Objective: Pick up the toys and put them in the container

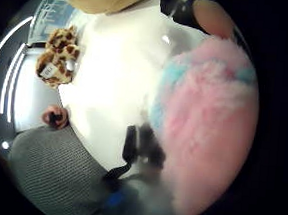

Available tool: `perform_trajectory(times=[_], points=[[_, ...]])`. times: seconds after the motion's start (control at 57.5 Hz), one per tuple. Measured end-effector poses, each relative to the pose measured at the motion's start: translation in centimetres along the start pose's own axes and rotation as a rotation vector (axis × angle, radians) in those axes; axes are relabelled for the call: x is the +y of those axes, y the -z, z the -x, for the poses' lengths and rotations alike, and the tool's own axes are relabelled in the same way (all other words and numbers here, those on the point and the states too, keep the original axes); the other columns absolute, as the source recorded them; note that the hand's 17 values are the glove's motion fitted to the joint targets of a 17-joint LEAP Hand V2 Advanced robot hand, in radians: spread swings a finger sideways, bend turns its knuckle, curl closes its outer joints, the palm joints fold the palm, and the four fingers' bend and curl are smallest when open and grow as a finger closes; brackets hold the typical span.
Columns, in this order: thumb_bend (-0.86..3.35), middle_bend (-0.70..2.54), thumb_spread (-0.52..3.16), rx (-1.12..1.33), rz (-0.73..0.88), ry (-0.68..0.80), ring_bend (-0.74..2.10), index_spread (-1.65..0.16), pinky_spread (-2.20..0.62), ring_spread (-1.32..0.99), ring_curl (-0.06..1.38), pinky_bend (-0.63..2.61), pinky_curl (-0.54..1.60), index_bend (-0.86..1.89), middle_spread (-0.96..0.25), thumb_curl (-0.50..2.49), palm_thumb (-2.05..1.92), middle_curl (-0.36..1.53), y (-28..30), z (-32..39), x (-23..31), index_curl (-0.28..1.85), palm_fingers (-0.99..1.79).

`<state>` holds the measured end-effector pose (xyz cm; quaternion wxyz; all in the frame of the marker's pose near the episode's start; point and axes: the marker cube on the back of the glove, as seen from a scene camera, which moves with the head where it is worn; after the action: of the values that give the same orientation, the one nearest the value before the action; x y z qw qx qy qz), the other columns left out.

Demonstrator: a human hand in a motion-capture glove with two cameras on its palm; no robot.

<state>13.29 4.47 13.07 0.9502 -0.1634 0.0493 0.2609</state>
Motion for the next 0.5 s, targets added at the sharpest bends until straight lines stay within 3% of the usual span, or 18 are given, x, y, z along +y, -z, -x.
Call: perform_trajectory(times=[0.139, 0.226, 0.278, 0.504], points=[[0.04, 0.24, 1.30, 0.013, -0.126, 0.026, 0.24, -0.47, 0.05, -0.19, 0.26, 0.74, 0.34, 0.39, -0.24, 0.32, 0.15, 0.28, 0.0, 0.0, -0.2, 0.46, 0.30], [0.13, 0.53, 1.28, -0.002, -0.241, 0.049, 0.47, -0.44, -0.10, -0.34, 0.31, 0.65, 0.30, 0.34, -0.30, 0.40, 0.36, 0.38, -0.1, 0.3, -0.4, 0.46, 0.79], [0.17, 0.56, 1.23, -0.006, -0.269, 0.059, 0.58, -0.43, -0.17, -0.40, 0.36, 0.66, 0.31, 0.34, -0.33, 0.45, 0.46, 0.41, -0.1, 0.5, -0.6, 0.49, 0.89], [0.18, 0.70, 1.02, -0.057, -0.256, 0.093, 0.73, -0.37, -0.31, -0.54, 0.48, 0.78, 0.40, 0.43, -0.38, 0.61, 0.59, 0.54, 0.9, 0.4, -1.2, 0.66, 0.91]])
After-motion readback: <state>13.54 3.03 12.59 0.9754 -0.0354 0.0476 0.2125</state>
